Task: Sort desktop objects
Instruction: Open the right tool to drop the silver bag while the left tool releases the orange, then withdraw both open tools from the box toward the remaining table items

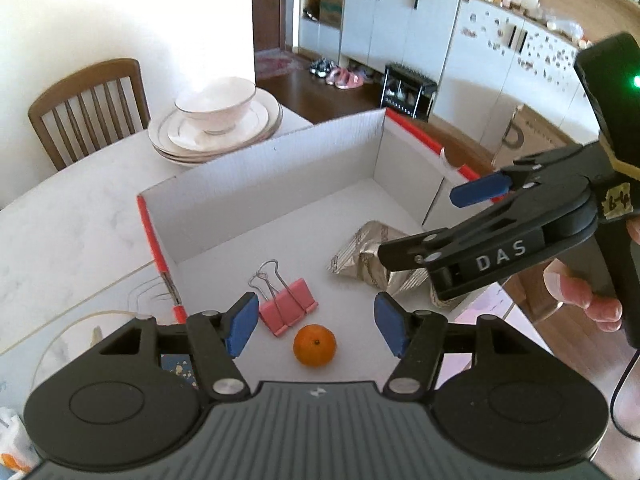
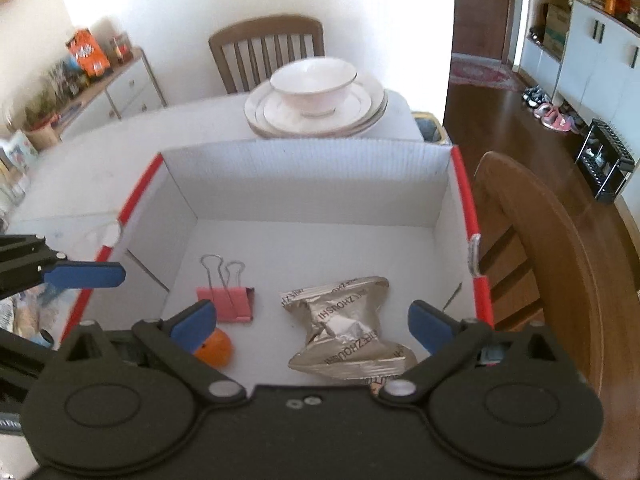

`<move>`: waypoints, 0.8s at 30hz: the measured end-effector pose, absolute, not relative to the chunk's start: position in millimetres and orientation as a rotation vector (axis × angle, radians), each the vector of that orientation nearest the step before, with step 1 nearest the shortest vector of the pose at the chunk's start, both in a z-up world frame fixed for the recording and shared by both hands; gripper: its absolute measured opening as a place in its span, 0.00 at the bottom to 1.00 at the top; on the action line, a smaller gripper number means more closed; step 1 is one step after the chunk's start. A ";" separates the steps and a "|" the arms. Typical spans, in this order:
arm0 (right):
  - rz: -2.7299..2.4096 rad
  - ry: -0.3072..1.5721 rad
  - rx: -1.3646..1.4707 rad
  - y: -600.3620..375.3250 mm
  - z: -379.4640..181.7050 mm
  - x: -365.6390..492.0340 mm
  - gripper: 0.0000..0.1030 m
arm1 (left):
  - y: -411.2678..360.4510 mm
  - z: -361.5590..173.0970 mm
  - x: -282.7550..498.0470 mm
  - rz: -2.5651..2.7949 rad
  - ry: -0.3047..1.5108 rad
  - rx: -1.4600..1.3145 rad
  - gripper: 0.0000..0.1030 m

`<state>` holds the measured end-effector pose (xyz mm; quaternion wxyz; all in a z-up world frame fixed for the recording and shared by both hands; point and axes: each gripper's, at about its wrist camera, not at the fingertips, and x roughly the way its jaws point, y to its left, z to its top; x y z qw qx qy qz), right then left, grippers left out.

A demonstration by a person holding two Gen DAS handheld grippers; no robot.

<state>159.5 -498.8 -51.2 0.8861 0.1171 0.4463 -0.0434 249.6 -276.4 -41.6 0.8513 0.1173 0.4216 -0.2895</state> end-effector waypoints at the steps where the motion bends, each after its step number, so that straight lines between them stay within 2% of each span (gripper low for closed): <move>1: -0.088 0.912 0.244 -498.3 -47.3 154.2 1.00 | -274.7 -39.8 247.6 -0.611 0.880 0.239 0.61; 4: -0.085 0.865 0.226 -493.4 -38.8 141.5 1.00 | -269.7 -33.4 238.9 -0.614 0.853 0.226 0.62; 6: -0.080 0.836 0.208 -488.5 -33.4 133.3 1.00 | -266.6 -29.5 232.3 -0.613 0.834 0.219 0.70; 11: -0.057 0.762 0.174 -473.6 -24.1 117.7 1.00 | -259.8 -23.1 219.1 -0.605 0.802 0.205 0.72; 15: -0.054 0.726 0.165 -463.7 -17.8 108.3 1.00 | -250.4 -19.0 207.6 -0.593 0.771 0.193 0.83; 24: -0.045 0.671 0.156 -425.9 -4.3 93.4 1.00 | -210.1 -8.0 181.0 -0.567 0.716 0.154 0.94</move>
